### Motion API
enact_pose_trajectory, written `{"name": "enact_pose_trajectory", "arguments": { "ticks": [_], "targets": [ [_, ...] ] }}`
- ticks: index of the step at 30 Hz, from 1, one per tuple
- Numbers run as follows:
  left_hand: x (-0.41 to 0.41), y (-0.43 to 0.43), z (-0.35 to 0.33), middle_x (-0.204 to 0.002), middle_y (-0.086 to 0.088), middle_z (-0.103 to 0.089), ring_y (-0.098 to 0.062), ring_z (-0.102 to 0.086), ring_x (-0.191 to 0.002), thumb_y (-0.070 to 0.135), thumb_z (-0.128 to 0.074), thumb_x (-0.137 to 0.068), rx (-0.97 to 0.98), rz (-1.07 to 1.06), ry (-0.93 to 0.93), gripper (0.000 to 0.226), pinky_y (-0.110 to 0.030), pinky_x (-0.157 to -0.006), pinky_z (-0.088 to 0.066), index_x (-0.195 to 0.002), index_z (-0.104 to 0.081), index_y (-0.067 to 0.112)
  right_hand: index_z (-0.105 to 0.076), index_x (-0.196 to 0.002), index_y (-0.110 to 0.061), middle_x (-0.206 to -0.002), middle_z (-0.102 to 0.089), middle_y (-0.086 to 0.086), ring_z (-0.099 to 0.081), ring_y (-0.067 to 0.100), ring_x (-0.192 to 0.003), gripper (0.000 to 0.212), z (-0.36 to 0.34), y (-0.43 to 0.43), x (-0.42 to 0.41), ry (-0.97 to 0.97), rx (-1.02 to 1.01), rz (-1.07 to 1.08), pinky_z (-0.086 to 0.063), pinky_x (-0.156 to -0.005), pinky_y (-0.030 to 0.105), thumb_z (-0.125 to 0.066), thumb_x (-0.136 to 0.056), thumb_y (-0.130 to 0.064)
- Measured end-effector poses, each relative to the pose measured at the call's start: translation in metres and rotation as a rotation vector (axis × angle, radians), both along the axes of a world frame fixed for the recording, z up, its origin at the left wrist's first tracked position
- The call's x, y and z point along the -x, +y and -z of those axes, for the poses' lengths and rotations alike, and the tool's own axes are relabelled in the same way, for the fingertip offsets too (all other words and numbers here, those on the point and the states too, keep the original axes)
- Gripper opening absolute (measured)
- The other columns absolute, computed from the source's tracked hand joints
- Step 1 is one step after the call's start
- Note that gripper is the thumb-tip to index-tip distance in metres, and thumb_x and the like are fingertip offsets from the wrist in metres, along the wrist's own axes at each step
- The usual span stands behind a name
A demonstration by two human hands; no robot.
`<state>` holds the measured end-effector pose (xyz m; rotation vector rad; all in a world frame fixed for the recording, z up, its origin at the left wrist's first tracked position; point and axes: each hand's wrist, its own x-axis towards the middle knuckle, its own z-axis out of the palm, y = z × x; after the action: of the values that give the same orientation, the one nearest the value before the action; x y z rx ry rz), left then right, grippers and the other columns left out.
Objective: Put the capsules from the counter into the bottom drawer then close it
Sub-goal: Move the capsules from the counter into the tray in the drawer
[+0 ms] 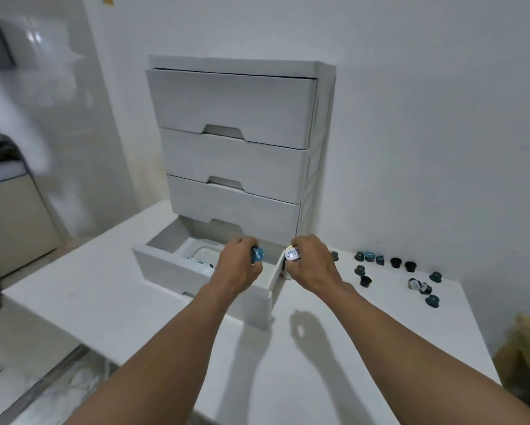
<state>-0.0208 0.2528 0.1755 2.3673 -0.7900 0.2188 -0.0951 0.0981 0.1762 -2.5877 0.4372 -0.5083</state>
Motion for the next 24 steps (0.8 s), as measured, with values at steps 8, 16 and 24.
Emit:
{"name": "enact_pose_trajectory", "arguments": {
  "ticks": [8,16,24],
  "targets": [
    [-0.071,0.082,0.001,-0.107,-0.004,-0.062,-0.013,-0.05,-0.087,0.02,-0.073,-0.08,-0.012,0.042,-0.026,0.036,-0.021,-0.076,-0.037,-0.113,-0.061,0.015,-0.061,-0.109,-0.015,-0.106,-0.058,0.003,-0.056,0.022,-0.095,0.031,0.004,0.084,-0.067,-0.055,0.03,-0.009,-0.046,-0.08,0.031,-0.066,-0.079,-0.02],
    [-0.132,0.134,0.014,-0.099,-0.002,-0.059,-0.015,-0.051,-0.083,0.019,-0.077,-0.076,-0.009,0.095,0.0,0.034,-0.023,-0.075,-0.042,-0.107,-0.062,0.016,-0.058,-0.095,-0.013,-0.098,-0.056,0.003,-0.052,0.02,-0.09,0.018,0.028,0.146,-0.119,-0.056,0.006,0.017,-0.029,-0.07,0.022,-0.065,-0.078,-0.012],
    [-0.189,0.127,0.034,-0.097,-0.001,-0.06,-0.014,-0.05,-0.082,0.015,-0.073,-0.079,-0.042,0.125,0.036,0.03,-0.021,-0.074,-0.038,-0.107,-0.062,0.015,-0.062,-0.102,-0.015,-0.101,-0.057,0.003,-0.053,0.02,-0.091,0.025,0.047,0.132,-0.169,-0.034,-0.021,0.051,-0.032,-0.073,0.021,-0.065,-0.078,-0.008]
  ]
}}
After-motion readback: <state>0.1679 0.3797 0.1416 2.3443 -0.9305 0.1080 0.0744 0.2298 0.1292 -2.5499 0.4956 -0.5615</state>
